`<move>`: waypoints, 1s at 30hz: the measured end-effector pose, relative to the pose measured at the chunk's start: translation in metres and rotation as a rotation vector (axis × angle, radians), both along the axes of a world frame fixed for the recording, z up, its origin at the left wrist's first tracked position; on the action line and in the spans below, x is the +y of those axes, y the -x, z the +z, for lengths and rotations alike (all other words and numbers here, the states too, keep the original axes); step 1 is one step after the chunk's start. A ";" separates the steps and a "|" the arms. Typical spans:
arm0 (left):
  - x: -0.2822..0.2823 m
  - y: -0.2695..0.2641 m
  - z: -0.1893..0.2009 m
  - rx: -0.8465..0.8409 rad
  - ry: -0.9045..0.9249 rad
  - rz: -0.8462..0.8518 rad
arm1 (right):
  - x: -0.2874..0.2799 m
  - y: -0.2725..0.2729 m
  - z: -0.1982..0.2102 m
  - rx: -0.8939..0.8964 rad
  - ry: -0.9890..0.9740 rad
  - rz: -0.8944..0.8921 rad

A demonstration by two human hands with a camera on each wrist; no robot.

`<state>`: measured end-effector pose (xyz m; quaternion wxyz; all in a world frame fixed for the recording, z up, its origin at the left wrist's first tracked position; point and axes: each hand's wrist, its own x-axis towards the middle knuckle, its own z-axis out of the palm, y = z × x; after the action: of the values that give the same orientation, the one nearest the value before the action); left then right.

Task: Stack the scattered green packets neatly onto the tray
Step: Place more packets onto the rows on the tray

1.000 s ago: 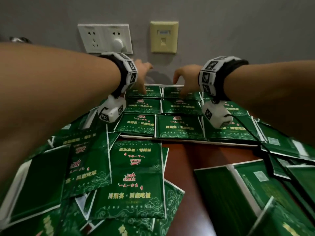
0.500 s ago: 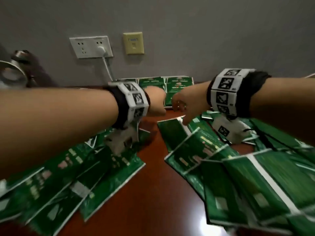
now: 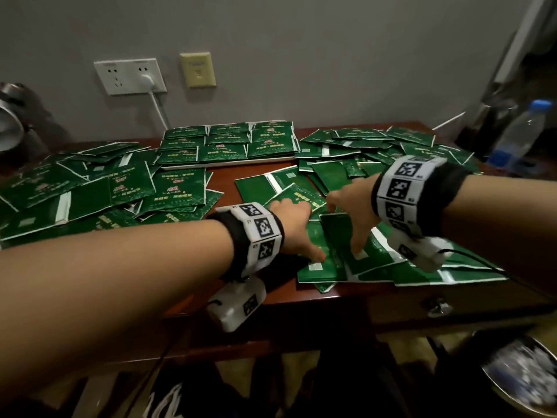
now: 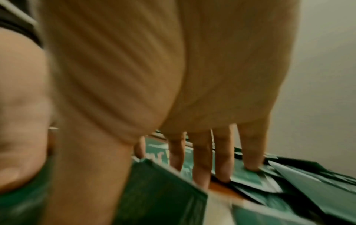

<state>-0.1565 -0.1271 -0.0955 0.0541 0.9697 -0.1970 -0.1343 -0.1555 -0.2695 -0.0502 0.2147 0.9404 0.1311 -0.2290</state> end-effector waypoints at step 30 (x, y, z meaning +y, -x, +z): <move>0.138 -0.031 0.032 -0.146 -0.096 0.478 | 0.072 -0.032 -0.007 -0.086 -0.405 0.112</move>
<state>-0.1260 0.0111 -0.0632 0.0239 0.9973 0.0410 -0.0563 -0.1233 -0.1973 -0.0570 0.0389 0.9645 0.2170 -0.1454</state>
